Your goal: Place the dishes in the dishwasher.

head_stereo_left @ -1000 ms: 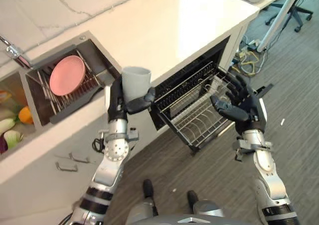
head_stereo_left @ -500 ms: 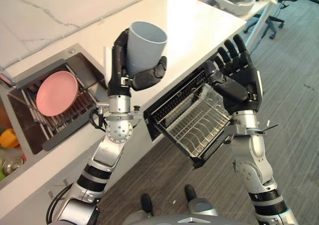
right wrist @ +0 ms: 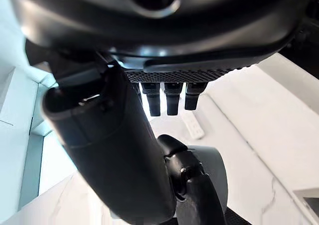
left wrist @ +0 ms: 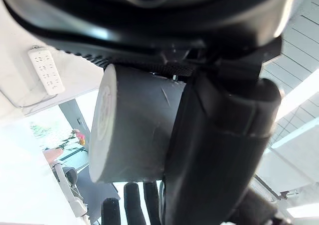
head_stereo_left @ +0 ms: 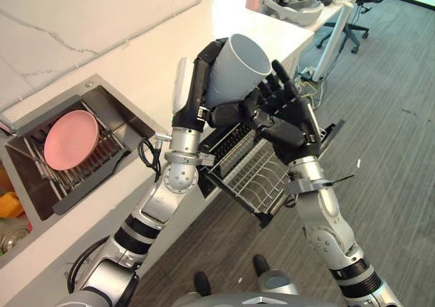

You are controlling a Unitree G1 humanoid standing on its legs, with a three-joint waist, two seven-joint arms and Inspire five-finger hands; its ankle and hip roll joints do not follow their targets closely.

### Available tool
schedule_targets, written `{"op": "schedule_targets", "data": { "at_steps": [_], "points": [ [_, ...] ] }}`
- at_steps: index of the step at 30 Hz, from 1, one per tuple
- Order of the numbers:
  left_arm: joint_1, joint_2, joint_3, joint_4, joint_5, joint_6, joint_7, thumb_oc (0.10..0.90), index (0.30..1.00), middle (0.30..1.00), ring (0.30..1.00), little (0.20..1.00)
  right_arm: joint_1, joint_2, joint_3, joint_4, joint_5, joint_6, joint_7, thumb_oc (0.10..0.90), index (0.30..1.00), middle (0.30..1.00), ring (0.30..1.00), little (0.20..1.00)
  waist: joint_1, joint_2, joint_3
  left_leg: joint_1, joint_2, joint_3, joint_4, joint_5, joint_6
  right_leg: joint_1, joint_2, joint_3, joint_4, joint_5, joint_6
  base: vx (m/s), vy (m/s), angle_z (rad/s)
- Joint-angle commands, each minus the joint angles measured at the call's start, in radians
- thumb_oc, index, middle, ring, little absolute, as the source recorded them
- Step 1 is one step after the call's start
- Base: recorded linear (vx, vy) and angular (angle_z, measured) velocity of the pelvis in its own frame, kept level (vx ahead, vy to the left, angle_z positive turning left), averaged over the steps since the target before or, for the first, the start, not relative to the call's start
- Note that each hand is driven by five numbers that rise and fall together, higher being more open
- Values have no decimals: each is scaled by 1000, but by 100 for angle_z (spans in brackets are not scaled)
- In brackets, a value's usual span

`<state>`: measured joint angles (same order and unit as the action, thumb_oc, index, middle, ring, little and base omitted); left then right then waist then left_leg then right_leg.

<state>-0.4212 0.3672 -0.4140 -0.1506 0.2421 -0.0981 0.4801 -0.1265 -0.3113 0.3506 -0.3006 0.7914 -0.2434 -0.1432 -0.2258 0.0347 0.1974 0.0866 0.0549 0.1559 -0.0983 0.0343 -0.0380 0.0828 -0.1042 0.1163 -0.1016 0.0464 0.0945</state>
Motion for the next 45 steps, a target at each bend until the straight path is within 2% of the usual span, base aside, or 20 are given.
{"op": "schedule_targets", "data": {
  "at_steps": [1,8,11,13,18,23,24,25,26,27,29,31,39,40,41,43,45],
  "points": [
    [-205,-3,-48,72,94,-47,26,400,300,300,300,300,-151,24,-7,-76,32,-61,42,800,900,900,900,900,20,1,-87,95,60,49,11,-104,-83,19,-9,-31,14,-102,53,-65,-30,-1],
    [-209,-12,-125,100,169,-41,7,400,300,300,300,300,-186,48,10,-86,36,-81,3,800,900,900,900,900,23,4,-88,89,62,37,11,-98,-83,22,-4,-43,14,-106,51,0,0,0],
    [-196,-25,-174,112,244,-25,6,400,300,300,300,300,-199,87,19,-90,40,-108,-46,800,900,900,900,900,26,7,-88,85,62,25,11,-96,-81,25,-5,-50,14,-110,52,-19,-9,6],
    [-196,-26,-175,113,245,-26,6,400,300,300,300,300,-198,88,19,-90,39,-109,-46,800,900,900,900,900,26,7,-88,85,62,25,11,-96,-81,25,-6,-50,14,-111,52,-13,-8,8],
    [-222,-44,-264,194,386,13,3,400,300,300,300,300,-256,157,65,-75,71,-133,-112,800,900,900,900,900,36,13,-86,84,59,22,11,-94,-78,28,-4,-58,14,-110,51,-15,-6,7],
    [-219,-67,-310,236,433,16,-8,400,300,300,300,300,-300,186,89,-72,64,-145,-146,800,900,900,900,900,45,17,-84,83,59,20,11,-92,-78,31,-5,-64,14,-111,49,-3,-2,1],
    [-257,-41,-277,239,418,15,54,400,300,300,300,300,-319,191,84,-53,40,-167,-169,800,900,900,900,900,54,18,-88,81,59,15,11,-90,-77,33,-5,-70,14,-112,48,0,0,0],
    [-290,-41,-266,201,412,5,35,400,300,300,300,300,-332,180,91,-79,45,-178,-167,595,592,592,592,592,50,17,-88,80,58,13,11,-89,-79,34,-6,-73,14,-112,50,0,0,0],
    [-290,-41,-266,201,412,5,35,400,300,300,300,300,-332,180,91,-79,45,-178,-167,595,592,592,592,592,50,17,-88,80,58,13,11,-89,-79,34,-6,-73,14,-112,50,-3,-4,6],
    [-314,-50,-282,188,419,16,21,400,300,300,300,300,-335,164,88,-85,31,-176,-183,400,300,300,300,300,47,18,-87,79,58,13,11,-89,-79,35,-7,-77,14,-111,50,0,-4,7],
    [-305,-68,-317,163,421,-9,-24,400,300,300,300,300,-343,159,57,-116,-36,-159,-192,400,300,300,300,300,51,24,-85,78,58,5,11,-88,-75,37,-10,-86,14,-113,49,-9,0,10],
    [-287,-57,-318,144,413,-19,-29,400,300,300,300,300,-337,165,45,-120,-57,-169,-209,400,300,300,300,300,54,26,-85,77,57,1,11,-88,-75,39,-12,-89,14,-114,49,-8,4,8],
    [-183,-3,-230,39,343,-40,-6,400,300,300,300,300,-265,135,-22,-146,-171,-195,-251,400,300,300,300,300,65,23,-82,65,52,-18,11,-76,-74,42,-17,-108,14,-112,49,-12,0,8],
    [-181,-2,-230,36,342,-39,-7,485,427,427,427,427,-264,135,-21,-146,-171,-195,-251,400,300,300,300,300,64,23,-84,68,51,-18,11,-82,-74,45,-17,-109,14,-118,50,12,8,11],
    [-124,60,-196,30,326,-55,-25,800,900,900,900,900,-250,128,-59,-165,-175,-192,-251,400,300,300,300,300,70,27,-85,71,50,-18,11,-82,-75,49,-18,-113,14,-120,51,40,18,12],
    [-99,56,-188,44,297,-64,-16,800,900,900,900,900,-253,134,-59,-155,-191,-196,-260,400,300,300,300,300,73,26,-86,71,47,-20,11,-83,-74,50,-18,-115,14,-120,51,16,12,8],
    [-59,73,-121,43,250,-65,16,800,900,900,900,900,-245,133,-71,-148,-205,-210,-268,400,300,300,300,300,80,24,-86,70,46,-21,11,-83,-76,51,-19,-120,14,-121,52,6,4,7]
  ]
}}
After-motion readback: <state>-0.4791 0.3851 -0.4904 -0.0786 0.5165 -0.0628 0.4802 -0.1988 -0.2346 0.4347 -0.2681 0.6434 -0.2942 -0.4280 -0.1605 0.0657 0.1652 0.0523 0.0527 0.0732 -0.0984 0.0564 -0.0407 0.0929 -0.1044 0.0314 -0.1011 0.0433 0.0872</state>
